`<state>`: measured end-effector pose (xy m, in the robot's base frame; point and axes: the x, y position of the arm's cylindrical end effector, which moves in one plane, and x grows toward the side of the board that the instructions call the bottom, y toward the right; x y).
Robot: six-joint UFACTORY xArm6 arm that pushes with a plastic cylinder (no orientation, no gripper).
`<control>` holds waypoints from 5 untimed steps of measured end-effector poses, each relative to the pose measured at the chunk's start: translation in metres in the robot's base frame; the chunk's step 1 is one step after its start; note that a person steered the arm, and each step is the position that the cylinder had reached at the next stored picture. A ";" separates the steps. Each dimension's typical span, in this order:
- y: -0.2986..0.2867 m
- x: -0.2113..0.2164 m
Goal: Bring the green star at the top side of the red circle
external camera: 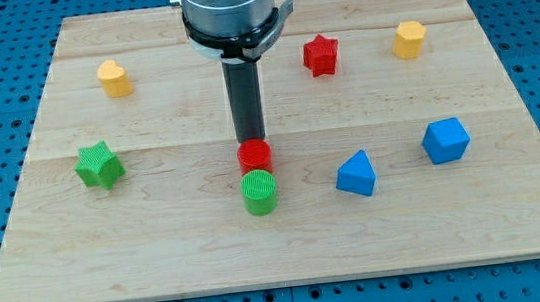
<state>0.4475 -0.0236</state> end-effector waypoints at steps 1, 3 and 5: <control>0.000 -0.002; -0.099 -0.062; -0.187 -0.074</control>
<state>0.3739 -0.2110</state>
